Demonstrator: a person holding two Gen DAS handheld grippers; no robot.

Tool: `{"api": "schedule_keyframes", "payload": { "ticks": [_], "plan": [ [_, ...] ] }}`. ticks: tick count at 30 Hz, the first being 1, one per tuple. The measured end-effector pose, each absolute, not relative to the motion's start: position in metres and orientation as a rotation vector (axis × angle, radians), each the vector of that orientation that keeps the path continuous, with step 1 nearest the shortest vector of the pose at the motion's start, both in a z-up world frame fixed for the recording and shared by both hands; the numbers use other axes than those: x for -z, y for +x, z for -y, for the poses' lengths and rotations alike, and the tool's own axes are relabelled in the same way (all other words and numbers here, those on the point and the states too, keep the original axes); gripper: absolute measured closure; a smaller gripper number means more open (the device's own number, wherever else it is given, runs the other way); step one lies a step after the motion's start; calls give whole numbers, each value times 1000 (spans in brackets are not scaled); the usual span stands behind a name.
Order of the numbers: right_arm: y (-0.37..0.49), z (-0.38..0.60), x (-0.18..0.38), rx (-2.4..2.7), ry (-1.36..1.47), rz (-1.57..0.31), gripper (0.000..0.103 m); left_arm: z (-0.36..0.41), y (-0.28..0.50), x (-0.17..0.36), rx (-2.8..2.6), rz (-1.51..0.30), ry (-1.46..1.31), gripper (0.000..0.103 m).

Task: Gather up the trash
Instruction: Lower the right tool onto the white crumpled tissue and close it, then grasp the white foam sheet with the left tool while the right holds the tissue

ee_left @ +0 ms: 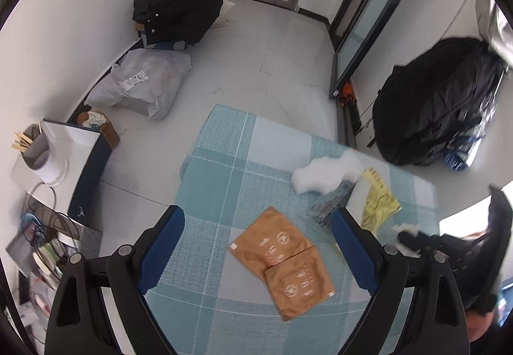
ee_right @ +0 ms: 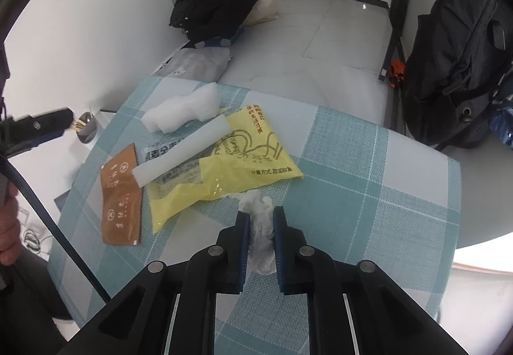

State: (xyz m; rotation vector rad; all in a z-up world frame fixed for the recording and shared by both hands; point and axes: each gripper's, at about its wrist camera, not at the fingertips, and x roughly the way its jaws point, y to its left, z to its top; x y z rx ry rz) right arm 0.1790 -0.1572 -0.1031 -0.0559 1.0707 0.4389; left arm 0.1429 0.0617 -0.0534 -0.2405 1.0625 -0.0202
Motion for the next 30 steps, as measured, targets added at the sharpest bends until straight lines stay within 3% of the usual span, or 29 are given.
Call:
{"api": "schedule_keyframes", "payload": {
  "ticks": [14, 24, 30],
  "plan": [
    [163, 178, 75, -436, -23, -989, 90, -48, 168, 28, 156, -1029, -288, 12],
    [151, 203, 71, -432, 2, -980, 90, 27, 230, 62, 264, -1245, -14, 12],
    [151, 222, 73, -428, 25, -988, 90, 24, 248, 81, 234, -1318, -40, 12]
  ]
}}
